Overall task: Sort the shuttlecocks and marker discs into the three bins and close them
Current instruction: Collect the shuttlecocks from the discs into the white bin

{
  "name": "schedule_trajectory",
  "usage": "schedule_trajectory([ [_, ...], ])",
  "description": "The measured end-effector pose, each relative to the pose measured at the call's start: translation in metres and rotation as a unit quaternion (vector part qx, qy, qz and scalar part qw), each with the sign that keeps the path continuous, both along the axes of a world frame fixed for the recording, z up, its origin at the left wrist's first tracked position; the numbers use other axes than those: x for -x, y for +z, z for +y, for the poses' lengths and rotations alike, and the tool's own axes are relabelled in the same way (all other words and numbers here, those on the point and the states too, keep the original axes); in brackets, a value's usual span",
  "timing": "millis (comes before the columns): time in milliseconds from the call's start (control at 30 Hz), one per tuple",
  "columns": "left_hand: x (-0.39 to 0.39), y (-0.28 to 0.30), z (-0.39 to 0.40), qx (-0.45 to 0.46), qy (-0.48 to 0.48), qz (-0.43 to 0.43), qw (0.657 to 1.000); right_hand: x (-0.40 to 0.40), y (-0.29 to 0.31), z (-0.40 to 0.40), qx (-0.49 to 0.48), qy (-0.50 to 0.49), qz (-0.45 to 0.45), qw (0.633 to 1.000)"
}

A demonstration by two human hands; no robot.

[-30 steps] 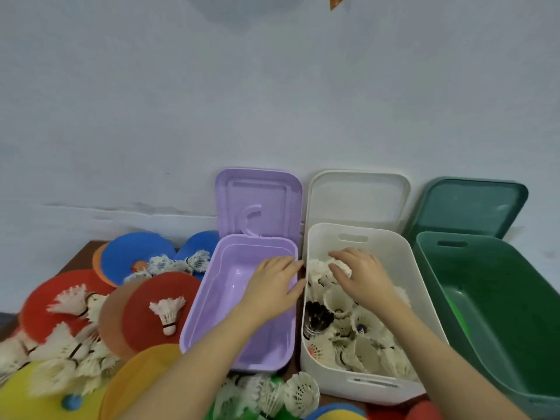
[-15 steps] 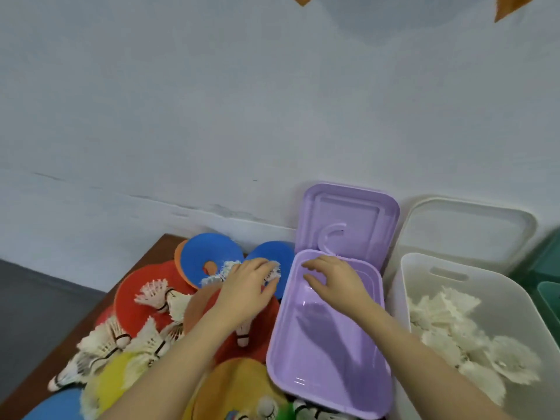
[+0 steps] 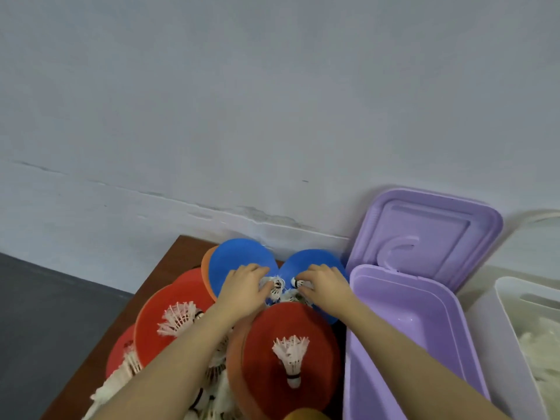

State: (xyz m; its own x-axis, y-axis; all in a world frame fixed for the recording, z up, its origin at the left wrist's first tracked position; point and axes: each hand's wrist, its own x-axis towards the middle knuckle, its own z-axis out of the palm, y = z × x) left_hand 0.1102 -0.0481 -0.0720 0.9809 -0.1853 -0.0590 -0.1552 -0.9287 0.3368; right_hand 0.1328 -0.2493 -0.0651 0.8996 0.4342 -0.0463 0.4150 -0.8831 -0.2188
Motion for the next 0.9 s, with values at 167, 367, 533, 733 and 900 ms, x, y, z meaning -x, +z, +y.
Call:
schedule_trajectory([
  [167, -0.022, -0.025, 0.003, 0.017, -0.015, 0.030, 0.999, -0.007, -0.027, 0.013, 0.046, -0.013, -0.013, 0.999],
  [367, -0.036, -0.043, 0.000, 0.080, -0.008, 0.039, 0.996, -0.012, -0.030, 0.012, -0.008, -0.069, -0.071, 0.995],
  [533, -0.045, -0.046, -0.009, 0.081, 0.012, 0.044, 0.996, -0.014, -0.032, 0.001, -0.022, -0.095, -0.161, 0.982],
  [733, -0.038, -0.055, -0.011, 0.207, 0.012, 0.008, 0.978, -0.012, -0.040, -0.004, -0.010, -0.096, -0.181, 0.979],
  [900, -0.034, -0.046, -0.002, 0.255, 0.056, -0.059, 0.964, -0.010, -0.030, -0.004, -0.086, -0.098, -0.176, 0.976],
])
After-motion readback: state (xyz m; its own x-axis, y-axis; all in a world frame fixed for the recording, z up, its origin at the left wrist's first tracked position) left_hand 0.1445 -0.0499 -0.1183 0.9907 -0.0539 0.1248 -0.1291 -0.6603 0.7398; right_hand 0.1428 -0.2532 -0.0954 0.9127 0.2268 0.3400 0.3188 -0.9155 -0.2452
